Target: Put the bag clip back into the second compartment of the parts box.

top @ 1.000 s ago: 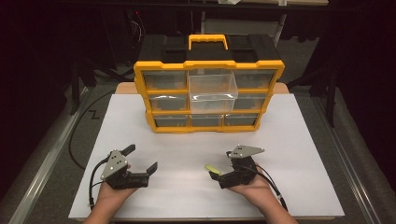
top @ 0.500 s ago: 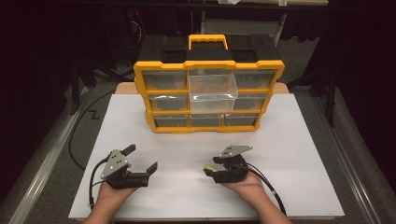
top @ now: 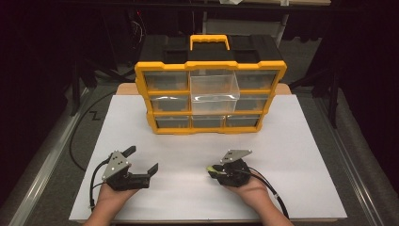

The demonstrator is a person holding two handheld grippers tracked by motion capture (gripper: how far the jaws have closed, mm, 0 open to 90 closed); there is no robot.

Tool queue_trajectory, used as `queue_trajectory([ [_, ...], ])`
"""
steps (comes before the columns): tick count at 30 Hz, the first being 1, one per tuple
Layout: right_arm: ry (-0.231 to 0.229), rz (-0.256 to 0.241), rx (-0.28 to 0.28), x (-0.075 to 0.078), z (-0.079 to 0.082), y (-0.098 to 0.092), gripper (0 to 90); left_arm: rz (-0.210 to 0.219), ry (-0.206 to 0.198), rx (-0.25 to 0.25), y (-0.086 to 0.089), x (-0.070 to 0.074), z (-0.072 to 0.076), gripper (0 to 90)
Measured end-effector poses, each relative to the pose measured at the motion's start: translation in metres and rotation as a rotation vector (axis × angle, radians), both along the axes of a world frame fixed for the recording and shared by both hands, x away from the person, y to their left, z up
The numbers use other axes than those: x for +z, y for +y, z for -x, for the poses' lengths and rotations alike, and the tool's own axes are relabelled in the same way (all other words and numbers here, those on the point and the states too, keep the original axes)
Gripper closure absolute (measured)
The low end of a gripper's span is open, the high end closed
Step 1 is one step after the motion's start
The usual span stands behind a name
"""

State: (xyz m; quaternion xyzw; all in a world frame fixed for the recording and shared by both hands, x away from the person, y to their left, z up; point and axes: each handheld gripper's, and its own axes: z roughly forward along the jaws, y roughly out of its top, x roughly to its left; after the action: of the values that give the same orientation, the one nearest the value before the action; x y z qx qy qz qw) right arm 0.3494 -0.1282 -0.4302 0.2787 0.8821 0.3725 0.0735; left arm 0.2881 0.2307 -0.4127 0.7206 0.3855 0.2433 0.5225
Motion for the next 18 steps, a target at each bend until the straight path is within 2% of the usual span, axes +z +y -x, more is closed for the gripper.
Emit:
queue_trajectory([
  [4, -0.022, 0.007, 0.002, -0.0015, -0.0004, -0.0005, 76.0, 0.003, 0.000, -0.008, -0.0002, -0.0001, 0.0001, 0.4],
  [9, -0.044, 0.026, 0.004, -0.0018, 0.0007, 0.0008, 78.1, 0.002, -0.011, -0.020, -0.0013, -0.0005, 0.0004, 0.4],
  [13, -0.048, 0.031, 0.006, -0.0017, 0.0008, 0.0012, 78.7, -0.006, -0.001, -0.028, -0.0023, -0.0013, -0.0003, 0.5],
  [15, -0.055, 0.040, 0.008, -0.0012, 0.0014, 0.0021, 78.8, -0.006, 0.015, -0.022, -0.0026, -0.0015, -0.0007, 0.6],
  [18, -0.050, 0.044, 0.010, -0.0002, 0.0011, 0.0025, 79.0, -0.015, 0.016, -0.011, -0.0030, -0.0018, -0.0003, 0.6],
])
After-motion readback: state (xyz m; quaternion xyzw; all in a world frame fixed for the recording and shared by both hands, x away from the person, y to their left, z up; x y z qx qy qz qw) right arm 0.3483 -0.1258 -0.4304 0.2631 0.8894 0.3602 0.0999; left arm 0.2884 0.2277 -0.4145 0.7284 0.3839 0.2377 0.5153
